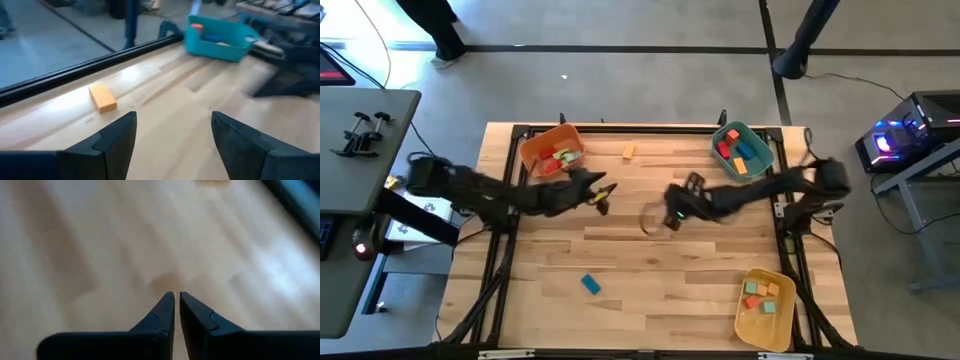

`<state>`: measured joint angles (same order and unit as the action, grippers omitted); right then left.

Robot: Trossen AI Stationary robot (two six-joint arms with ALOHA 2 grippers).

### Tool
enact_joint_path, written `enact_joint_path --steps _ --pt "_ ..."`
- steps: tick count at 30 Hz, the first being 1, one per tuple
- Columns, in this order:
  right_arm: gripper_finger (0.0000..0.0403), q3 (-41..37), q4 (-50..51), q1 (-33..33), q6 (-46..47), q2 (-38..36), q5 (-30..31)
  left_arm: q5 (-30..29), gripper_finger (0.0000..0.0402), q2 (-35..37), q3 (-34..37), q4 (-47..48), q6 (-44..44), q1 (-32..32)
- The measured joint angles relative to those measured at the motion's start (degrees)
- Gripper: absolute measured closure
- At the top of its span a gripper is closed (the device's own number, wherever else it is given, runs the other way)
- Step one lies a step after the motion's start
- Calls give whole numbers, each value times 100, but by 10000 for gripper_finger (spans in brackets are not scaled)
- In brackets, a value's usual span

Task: Sort blocks by size
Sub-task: Put the thin yellow rectangular block into the orange bin

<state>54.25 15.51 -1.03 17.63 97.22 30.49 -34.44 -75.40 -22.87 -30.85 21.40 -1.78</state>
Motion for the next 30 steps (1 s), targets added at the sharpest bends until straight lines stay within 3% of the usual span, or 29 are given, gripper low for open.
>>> enact_joint_path --steps 5,11,13,21,30 --pt "383 -1114 -1109 -641 552 -840 272 248 161 -1422 -1132 93 -396 -533" --pt "389 -1588 -1994 -943 524 -1155 536 308 161 -2555 -2831 2620 -223 -1311" --pt "390 -1603 -2107 -1021 597 -1158 608 628 161 -2888 -3222 2926 -289 -1597" --pt "390 -1620 -2395 -1384 741 -915 703 2025 160 -3620 -3467 2284 -447 -2501" --pt "390 -1618 -2772 -1840 949 -740 975 1930 160 -3680 -3460 2007 -807 -2603"
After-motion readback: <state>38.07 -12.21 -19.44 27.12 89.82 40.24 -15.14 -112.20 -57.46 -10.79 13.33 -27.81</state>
